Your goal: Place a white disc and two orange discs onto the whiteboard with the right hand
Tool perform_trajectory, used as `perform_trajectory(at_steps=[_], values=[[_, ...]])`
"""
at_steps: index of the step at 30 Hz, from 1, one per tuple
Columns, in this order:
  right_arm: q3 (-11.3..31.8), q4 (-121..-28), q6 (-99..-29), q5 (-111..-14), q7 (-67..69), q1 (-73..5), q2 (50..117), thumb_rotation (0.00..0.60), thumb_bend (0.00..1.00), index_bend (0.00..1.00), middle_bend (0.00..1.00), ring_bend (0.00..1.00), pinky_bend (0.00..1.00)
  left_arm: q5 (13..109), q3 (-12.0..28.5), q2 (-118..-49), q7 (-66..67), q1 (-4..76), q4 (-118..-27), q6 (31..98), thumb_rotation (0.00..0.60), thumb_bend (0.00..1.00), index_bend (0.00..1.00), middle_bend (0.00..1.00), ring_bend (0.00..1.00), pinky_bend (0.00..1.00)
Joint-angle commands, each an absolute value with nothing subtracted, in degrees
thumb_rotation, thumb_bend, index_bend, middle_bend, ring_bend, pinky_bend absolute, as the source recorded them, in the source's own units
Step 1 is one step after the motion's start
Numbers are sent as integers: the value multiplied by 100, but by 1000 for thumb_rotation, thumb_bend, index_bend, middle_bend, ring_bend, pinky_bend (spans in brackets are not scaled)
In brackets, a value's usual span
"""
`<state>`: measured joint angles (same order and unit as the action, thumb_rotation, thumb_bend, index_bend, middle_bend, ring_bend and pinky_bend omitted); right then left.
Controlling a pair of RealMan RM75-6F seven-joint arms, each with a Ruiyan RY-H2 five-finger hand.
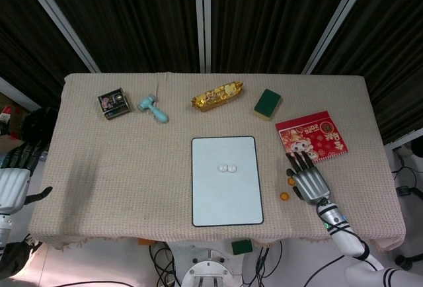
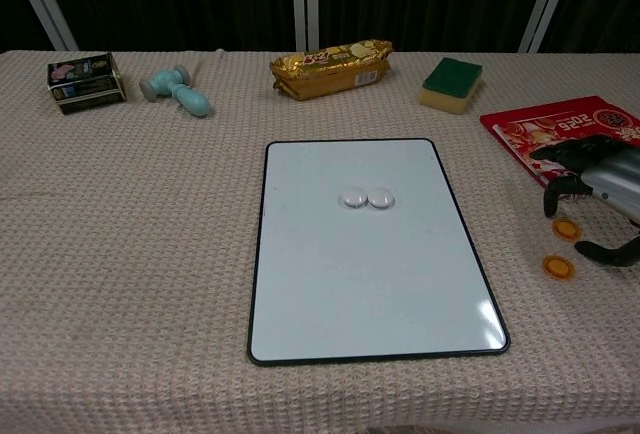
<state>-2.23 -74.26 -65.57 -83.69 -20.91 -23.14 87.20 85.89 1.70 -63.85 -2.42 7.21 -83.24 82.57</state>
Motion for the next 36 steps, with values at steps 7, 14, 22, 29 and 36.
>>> perform_trajectory(at_steps=[7,14,22,29,36], values=[[-167,-7419,-6540,-8377,-2097,-2304,8736,600,329,461,21,0,0,8583,168,-6378,-245,721,-8325,8241,600,127,107,42,0,102],[-120,-7474,-6614,-8478,-2007,-2311,8709,600,339,521,31,0,0,8573,169,-6375,-243,720,-8322,8232,600,127,107,42,0,101],[116,-8066,-6607,-8831,-2188,-2671,8584,600,339,529,39,0,0,8570,174,-6390,-260,731,-8296,8211,600,128,106,43,0,102],[304,-8403,-6018,-8949,-2504,-3246,8940,600,339,540,45,0,0,8565,186,-6409,-277,742,-8271,8206,600,127,107,42,0,102],[374,-8194,-5611,-8851,-2826,-3580,9438,600,338,540,45,0,0,8533,207,-6387,-319,744,-8248,8199,600,128,107,42,0,102]])
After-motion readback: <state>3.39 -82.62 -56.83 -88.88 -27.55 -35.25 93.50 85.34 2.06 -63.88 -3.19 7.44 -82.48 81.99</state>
